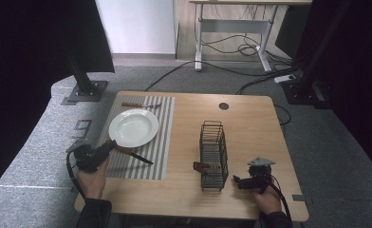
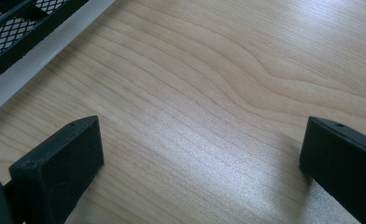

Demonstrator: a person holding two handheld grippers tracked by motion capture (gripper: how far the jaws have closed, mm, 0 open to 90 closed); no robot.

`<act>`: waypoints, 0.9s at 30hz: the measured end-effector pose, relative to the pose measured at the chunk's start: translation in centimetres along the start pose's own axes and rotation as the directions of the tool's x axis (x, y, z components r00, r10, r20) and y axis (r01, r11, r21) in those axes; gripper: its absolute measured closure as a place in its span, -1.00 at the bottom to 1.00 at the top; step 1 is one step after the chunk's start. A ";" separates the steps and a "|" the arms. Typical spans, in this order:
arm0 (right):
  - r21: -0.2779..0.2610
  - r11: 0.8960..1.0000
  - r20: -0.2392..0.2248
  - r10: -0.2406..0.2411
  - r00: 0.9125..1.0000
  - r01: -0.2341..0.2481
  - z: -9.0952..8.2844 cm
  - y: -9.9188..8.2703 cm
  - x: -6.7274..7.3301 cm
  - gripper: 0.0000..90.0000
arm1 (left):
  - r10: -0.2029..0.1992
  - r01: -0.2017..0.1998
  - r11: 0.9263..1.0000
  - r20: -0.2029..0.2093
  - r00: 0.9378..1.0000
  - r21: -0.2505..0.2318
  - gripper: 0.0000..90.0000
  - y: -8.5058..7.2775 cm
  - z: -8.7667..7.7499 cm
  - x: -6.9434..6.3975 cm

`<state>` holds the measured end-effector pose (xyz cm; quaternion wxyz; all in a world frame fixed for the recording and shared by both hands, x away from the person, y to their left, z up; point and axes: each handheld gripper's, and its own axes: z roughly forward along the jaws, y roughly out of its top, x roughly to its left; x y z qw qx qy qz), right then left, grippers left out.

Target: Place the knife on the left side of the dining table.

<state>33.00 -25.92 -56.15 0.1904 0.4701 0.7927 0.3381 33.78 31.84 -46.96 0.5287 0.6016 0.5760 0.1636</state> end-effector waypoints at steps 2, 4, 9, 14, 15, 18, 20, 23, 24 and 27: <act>0.000 1.000 0.000 0.001 1.000 -0.001 0.0 0.0 0.0 -1.00 | -0.009 0.009 1.000 -0.002 1.000 -0.001 0.57 -0.3 0.0 0.5; 0.000 1.000 0.000 0.000 1.000 0.000 0.0 0.0 0.0 -1.00 | -0.022 0.022 1.000 -0.001 1.000 0.000 0.55 -0.5 0.0 1.0; 0.000 1.000 0.000 0.000 1.000 0.000 0.0 0.0 0.0 -1.00 | -0.049 0.049 0.999 -0.007 0.999 0.004 0.49 -1.5 0.0 2.3; 0.000 1.000 0.000 0.000 1.000 0.000 0.0 0.0 0.0 -1.00 | -0.063 0.064 0.998 -0.016 0.998 0.007 0.44 -2.0 0.2 3.1; 0.000 1.000 0.000 0.000 1.000 0.000 0.0 0.0 0.0 -1.00 | -0.073 0.074 0.997 -0.020 0.997 0.011 0.41 -2.3 0.3 3.5; 0.000 1.000 0.000 0.000 1.000 0.000 0.0 0.0 0.0 -1.00 | -0.079 0.079 0.997 -0.021 0.997 0.016 0.38 -2.5 0.4 3.9; -0.001 1.000 0.000 0.001 1.000 -0.001 0.0 0.0 0.0 -1.00 | -0.081 0.082 0.996 -0.028 0.996 0.025 0.33 -2.8 0.6 4.6; 0.000 1.000 0.000 0.000 1.000 0.000 0.0 0.0 0.0 -1.00 | -0.089 0.090 0.995 -0.033 0.996 0.031 0.31 -3.1 0.7 5.1; 0.000 1.000 0.000 0.000 1.000 0.000 0.0 0.0 0.0 -1.00 | -0.092 0.093 0.995 -0.035 0.995 0.034 0.29 -3.3 0.8 5.3; 0.000 1.000 0.000 0.001 1.000 -0.001 0.0 0.0 0.0 -1.00 | -0.107 0.109 0.993 -0.037 0.994 0.042 0.26 -3.6 1.0 5.9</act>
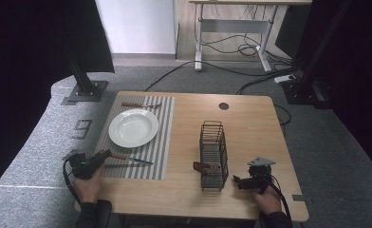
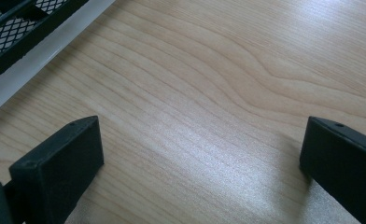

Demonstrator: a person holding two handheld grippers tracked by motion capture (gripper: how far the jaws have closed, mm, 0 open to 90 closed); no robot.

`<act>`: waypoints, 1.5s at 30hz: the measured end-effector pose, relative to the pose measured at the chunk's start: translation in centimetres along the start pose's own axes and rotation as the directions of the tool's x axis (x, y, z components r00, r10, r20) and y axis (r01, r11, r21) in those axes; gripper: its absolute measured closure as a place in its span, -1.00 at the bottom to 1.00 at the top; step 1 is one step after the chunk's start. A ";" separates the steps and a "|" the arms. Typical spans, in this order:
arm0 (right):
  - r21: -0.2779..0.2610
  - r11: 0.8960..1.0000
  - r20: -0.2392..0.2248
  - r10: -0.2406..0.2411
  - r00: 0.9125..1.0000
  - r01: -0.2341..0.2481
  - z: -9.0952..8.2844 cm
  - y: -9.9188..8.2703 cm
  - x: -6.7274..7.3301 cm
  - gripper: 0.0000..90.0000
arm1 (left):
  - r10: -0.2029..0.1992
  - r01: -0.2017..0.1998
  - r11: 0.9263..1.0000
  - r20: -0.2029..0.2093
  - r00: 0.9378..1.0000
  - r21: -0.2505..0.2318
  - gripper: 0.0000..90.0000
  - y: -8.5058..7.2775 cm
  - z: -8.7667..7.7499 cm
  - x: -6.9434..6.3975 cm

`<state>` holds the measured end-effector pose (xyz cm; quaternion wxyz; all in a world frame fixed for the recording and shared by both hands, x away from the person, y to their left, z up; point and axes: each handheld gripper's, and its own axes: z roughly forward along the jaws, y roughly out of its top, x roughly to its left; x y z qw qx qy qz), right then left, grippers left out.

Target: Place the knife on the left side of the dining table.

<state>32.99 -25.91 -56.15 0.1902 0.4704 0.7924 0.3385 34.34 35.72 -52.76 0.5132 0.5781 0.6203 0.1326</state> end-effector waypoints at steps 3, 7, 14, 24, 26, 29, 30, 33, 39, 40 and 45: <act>0.000 1.000 0.000 0.000 1.000 0.000 0.0 0.0 0.0 -1.00 | 0.037 -0.036 0.999 -0.044 0.998 0.024 0.21 -0.1 0.2 0.2; 0.000 1.000 0.000 -0.001 1.000 0.001 0.0 0.0 0.0 -1.00 | 0.053 -0.051 0.998 -0.054 0.997 0.031 0.22 0.0 0.3 0.3; 0.000 1.000 0.000 0.000 1.000 0.000 0.0 0.0 0.0 -1.00 | 0.047 -0.042 0.997 -0.074 0.996 0.068 0.19 -0.1 0.7 0.8; 0.000 1.000 0.000 -0.001 1.000 0.001 0.0 0.0 0.0 -1.00 | 0.071 -0.057 0.991 -0.110 0.991 0.123 0.15 -0.2 1.1 1.1; 0.000 1.000 0.000 -0.001 1.000 0.001 0.0 0.0 0.0 -1.00 | 0.067 -0.052 0.990 -0.112 0.991 0.134 0.15 -0.3 1.2 1.3; 0.000 1.000 0.001 -0.001 1.000 0.001 0.0 0.0 0.0 -1.00 | 0.083 -0.064 0.987 -0.124 0.989 0.150 0.14 -0.4 1.3 1.3; 0.000 1.000 0.001 0.001 1.000 -0.001 0.0 0.0 0.0 -1.00 | 0.094 -0.073 0.985 -0.131 0.987 0.156 0.13 -0.4 1.4 1.2; 0.000 1.000 0.002 0.001 1.000 -0.001 0.0 0.0 0.0 -1.00 | 0.133 -0.106 0.979 -0.151 0.980 0.173 0.14 -0.4 1.5 1.0; 0.000 1.000 0.002 0.001 1.000 -0.001 0.0 0.0 0.1 -1.00 | 0.206 -0.168 0.964 -0.181 0.962 0.207 0.15 -0.5 1.7 0.7; 0.000 1.000 0.002 0.002 1.000 -0.002 0.0 0.0 0.1 -1.00 | 0.228 -0.186 0.959 -0.193 0.954 0.214 0.15 -0.5 1.7 0.6; 0.000 1.000 0.003 0.001 1.000 -0.001 0.0 0.0 0.1 -1.00 | 0.263 -0.229 0.956 -0.198 0.944 0.183 -0.08 -0.4 1.4 0.4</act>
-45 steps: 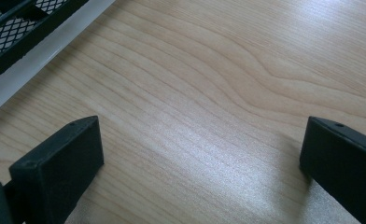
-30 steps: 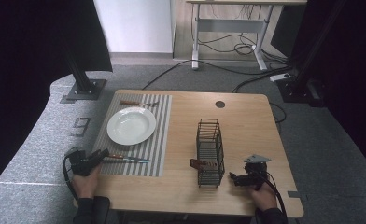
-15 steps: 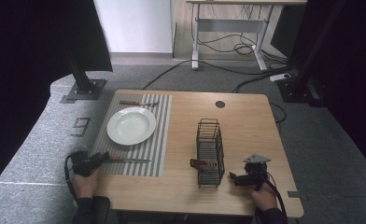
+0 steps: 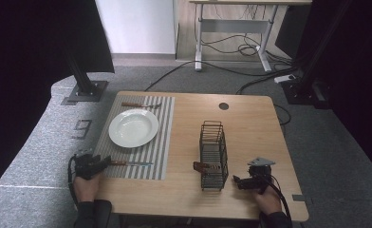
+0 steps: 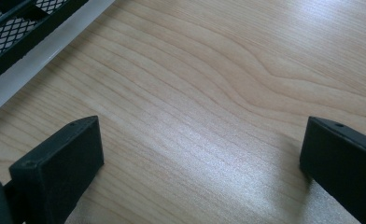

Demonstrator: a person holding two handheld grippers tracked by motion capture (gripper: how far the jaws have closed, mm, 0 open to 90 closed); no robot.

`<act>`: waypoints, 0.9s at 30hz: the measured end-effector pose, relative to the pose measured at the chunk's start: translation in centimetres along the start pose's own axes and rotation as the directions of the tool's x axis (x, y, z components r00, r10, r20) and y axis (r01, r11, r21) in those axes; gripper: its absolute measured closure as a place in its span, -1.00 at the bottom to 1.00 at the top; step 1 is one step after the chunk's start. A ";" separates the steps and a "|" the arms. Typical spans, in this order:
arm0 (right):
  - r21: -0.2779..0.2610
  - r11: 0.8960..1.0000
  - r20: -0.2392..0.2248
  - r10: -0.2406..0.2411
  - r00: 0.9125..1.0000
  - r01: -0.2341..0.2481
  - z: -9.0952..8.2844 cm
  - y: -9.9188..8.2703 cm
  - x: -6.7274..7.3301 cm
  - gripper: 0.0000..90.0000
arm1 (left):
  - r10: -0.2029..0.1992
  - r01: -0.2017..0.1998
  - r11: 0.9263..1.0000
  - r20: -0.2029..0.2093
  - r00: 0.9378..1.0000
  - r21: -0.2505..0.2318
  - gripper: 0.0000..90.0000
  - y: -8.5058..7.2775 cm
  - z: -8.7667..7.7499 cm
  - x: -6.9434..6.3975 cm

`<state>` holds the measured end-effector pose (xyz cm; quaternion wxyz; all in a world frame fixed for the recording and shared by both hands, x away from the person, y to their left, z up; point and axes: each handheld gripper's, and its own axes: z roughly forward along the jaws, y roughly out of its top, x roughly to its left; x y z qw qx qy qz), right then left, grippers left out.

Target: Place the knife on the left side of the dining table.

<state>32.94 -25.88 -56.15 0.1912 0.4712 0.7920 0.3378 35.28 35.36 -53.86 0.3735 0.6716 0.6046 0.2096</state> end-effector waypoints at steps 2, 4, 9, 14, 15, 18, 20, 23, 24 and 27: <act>0.000 1.000 0.000 0.000 1.000 0.000 0.0 0.0 0.0 -1.00 | 0.012 -0.012 1.000 -0.004 1.000 -0.009 -0.22 0.0 -0.1 0.0; 0.000 1.000 0.000 0.001 1.000 -0.001 0.0 0.0 0.0 -1.00 | 0.052 -0.052 0.998 -0.005 0.999 -0.027 -0.32 0.0 -0.4 -0.1; 0.000 1.000 0.000 0.001 1.000 -0.001 0.0 0.0 0.0 -1.00 | 0.165 -0.165 0.986 0.003 0.986 0.032 -0.78 -0.6 -0.8 -0.6; -0.001 1.000 0.000 0.001 1.000 -0.001 0.0 0.0 0.0 -1.00 | 0.233 -0.234 0.968 0.028 0.972 0.084 -1.00 -0.9 -0.5 -1.6; -0.001 1.000 0.000 0.001 1.000 -0.001 0.0 0.0 0.0 -1.00 | 0.248 -0.249 0.963 0.030 0.968 0.098 -1.00 -1.0 -0.3 -1.8; -0.001 1.000 -0.001 0.001 1.000 -0.001 0.0 0.0 0.0 -1.00 | 0.265 -0.268 0.950 0.039 0.964 0.159 -1.00 -1.3 0.3 -2.1; -0.001 1.000 -0.001 0.000 1.000 0.000 0.0 0.0 0.0 -1.00 | 0.248 -0.250 0.954 0.034 0.968 0.163 -1.00 -1.3 0.3 -2.0; -0.001 1.000 -0.001 0.000 1.000 0.000 0.0 0.0 0.0 -1.00 | 0.245 -0.247 0.955 0.033 0.969 0.165 -1.00 -1.3 0.3 -1.9; -0.001 1.000 -0.001 0.000 1.000 0.000 0.0 0.0 0.0 -1.00 | 0.245 -0.247 0.955 0.033 0.969 0.165 -1.00 -1.3 0.3 -1.9; -0.001 1.000 -0.001 0.001 1.000 -0.001 0.0 0.0 0.0 -1.00 | 0.244 -0.246 0.955 0.034 0.969 0.165 -1.00 -1.3 0.3 -1.9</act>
